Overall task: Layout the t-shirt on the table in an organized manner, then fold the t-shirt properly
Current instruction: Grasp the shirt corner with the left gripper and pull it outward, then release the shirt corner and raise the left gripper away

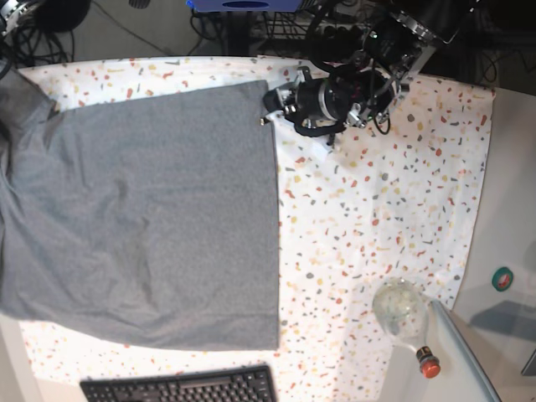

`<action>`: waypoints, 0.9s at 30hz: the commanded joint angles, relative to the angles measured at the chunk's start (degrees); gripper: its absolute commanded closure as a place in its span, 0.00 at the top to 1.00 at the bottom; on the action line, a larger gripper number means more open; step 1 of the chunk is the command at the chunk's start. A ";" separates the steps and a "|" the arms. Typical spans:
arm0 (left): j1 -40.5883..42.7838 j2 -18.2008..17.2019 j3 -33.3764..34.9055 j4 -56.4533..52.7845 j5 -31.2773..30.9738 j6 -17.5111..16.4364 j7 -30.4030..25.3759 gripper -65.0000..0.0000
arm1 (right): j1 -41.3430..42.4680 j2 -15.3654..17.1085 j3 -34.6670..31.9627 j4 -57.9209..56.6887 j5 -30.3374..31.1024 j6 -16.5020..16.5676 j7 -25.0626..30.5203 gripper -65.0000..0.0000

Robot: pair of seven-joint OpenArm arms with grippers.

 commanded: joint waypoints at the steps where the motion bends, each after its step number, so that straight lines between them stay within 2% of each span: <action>1: 0.04 -0.79 -2.23 0.98 0.17 -0.14 -0.31 0.00 | 0.40 1.53 0.15 1.24 0.61 -0.08 0.70 0.76; 6: 2.59 -1.67 -11.99 1.07 0.26 -0.14 0.13 0.00 | 0.31 0.03 0.06 2.04 0.61 0.01 0.70 0.76; 13: 2.59 -4.22 -12.96 1.59 0.26 -0.14 2.07 0.00 | -0.83 -3.48 -1.17 8.98 0.52 0.01 -0.27 0.76; 17: 2.51 -4.66 -17.44 1.59 0.26 -0.14 2.42 0.00 | -2.06 -4.89 -3.89 12.06 0.70 0.01 -2.20 0.76; 22: 2.95 -4.83 -21.04 1.59 0.26 -0.14 2.42 0.00 | -3.91 -6.91 -4.07 14.87 0.44 0.01 -2.29 0.76; 27: 3.30 -5.89 -20.60 3.53 0.17 -0.14 2.51 0.00 | -12.43 -6.91 -13.13 24.01 0.61 0.01 -1.85 0.76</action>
